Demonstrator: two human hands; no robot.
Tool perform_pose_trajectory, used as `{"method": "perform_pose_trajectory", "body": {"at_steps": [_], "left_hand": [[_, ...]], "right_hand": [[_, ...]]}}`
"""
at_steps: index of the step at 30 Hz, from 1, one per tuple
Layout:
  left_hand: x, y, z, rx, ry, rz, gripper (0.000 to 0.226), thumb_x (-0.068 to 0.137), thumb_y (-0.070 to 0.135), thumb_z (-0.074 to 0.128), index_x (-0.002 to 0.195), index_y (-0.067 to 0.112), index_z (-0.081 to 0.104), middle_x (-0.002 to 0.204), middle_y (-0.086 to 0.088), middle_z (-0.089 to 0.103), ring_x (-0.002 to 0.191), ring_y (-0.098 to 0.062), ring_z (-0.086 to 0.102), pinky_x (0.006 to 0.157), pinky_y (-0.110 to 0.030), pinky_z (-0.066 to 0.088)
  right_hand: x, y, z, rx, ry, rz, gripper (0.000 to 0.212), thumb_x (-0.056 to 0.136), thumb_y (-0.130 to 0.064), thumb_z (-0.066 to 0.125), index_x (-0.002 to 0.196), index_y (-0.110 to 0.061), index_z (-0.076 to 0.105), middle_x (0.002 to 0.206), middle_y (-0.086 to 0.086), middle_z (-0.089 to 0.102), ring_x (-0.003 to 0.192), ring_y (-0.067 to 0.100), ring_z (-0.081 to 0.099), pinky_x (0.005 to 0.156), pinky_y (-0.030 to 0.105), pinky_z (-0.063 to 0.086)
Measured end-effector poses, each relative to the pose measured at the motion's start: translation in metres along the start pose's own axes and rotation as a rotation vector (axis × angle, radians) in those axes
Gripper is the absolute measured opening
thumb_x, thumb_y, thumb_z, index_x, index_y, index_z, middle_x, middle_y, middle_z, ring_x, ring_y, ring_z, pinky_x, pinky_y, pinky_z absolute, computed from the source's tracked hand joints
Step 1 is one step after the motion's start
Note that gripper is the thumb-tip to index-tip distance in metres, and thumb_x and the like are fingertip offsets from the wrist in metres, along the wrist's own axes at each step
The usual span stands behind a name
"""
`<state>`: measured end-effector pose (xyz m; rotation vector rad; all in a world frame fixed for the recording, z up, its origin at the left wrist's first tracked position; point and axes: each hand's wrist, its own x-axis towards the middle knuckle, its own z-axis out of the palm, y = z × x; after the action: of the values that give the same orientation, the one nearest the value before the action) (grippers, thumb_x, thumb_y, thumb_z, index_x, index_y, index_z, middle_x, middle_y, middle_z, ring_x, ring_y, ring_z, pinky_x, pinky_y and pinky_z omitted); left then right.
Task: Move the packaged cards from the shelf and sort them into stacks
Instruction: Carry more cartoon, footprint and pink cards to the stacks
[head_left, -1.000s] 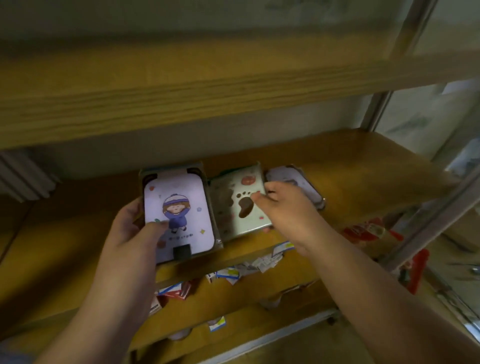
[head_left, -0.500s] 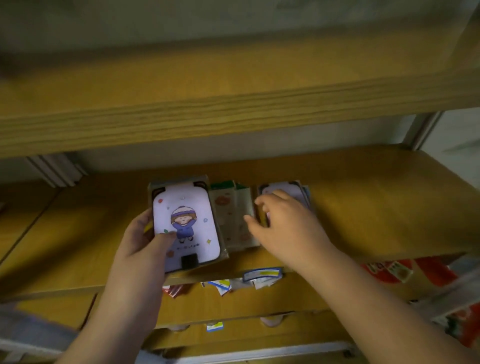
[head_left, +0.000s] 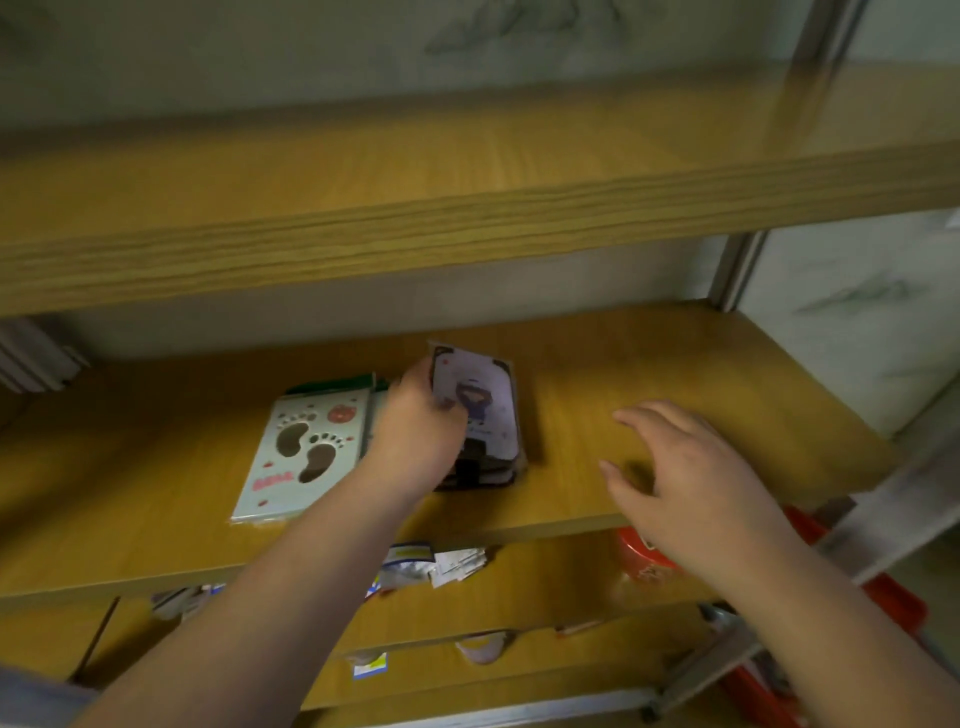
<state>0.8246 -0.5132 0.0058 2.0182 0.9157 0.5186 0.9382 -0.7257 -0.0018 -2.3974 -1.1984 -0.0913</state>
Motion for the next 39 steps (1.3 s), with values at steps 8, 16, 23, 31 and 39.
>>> {"method": "perform_pose_trajectory", "body": {"at_steps": [8, 16, 23, 31, 39], "left_hand": [[-0.003, -0.013, 0.017, 0.599, -0.005, 0.034, 0.042, 0.102, 0.019, 0.042, 0.143, 0.022, 0.048, 0.153, -0.014, 0.037, 0.138, -0.036, 0.034, 0.109, -0.045, 0.032], [-0.029, -0.018, 0.0, 0.572, 0.068, 0.226, 0.04, 0.103, 0.029, 0.045, 0.142, 0.025, 0.054, 0.15, -0.001, 0.05, 0.139, -0.022, 0.039, 0.114, -0.034, 0.028], [-0.068, -0.022, -0.047, 0.669, 0.176, 0.293, 0.041, 0.098, 0.028, 0.056, 0.137, 0.014, 0.06, 0.147, -0.003, 0.056, 0.139, -0.023, 0.045, 0.115, -0.041, 0.036], [-0.119, -0.059, -0.127, 0.763, 0.326, 0.057, 0.056, 0.098, 0.048, 0.046, 0.149, 0.024, 0.044, 0.156, 0.005, 0.044, 0.148, -0.016, 0.028, 0.117, -0.028, 0.018], [-0.18, -0.122, -0.221, 0.703, 0.461, -0.018, 0.062, 0.096, 0.045, 0.052, 0.152, 0.023, 0.038, 0.157, 0.007, 0.041, 0.148, -0.011, 0.025, 0.113, -0.021, 0.013]], "right_hand": [[-0.01, 0.018, -0.003, 0.044, -0.008, -0.033, 0.053, 0.091, -0.044, 0.06, 0.137, -0.02, 0.056, 0.132, -0.007, 0.056, 0.12, 0.014, 0.054, 0.101, 0.031, 0.047], [0.0, 0.008, 0.0, 0.06, -0.037, -0.089, 0.054, 0.094, -0.048, 0.055, 0.142, -0.025, 0.049, 0.138, -0.012, 0.05, 0.123, 0.012, 0.051, 0.1, 0.028, 0.046], [0.02, -0.038, 0.019, 0.132, -0.034, -0.215, 0.051, 0.092, -0.046, 0.057, 0.14, -0.028, 0.05, 0.135, -0.013, 0.053, 0.121, 0.01, 0.05, 0.094, 0.026, 0.046], [0.031, -0.13, 0.055, 0.245, -0.086, -0.362, 0.043, 0.088, -0.035, 0.067, 0.127, -0.019, 0.062, 0.124, -0.001, 0.063, 0.111, 0.021, 0.059, 0.087, 0.034, 0.049], [0.006, -0.247, 0.088, 0.208, -0.113, -0.514, 0.043, 0.091, -0.044, 0.059, 0.131, -0.029, 0.057, 0.129, -0.009, 0.058, 0.116, 0.013, 0.054, 0.087, 0.028, 0.042]]}}
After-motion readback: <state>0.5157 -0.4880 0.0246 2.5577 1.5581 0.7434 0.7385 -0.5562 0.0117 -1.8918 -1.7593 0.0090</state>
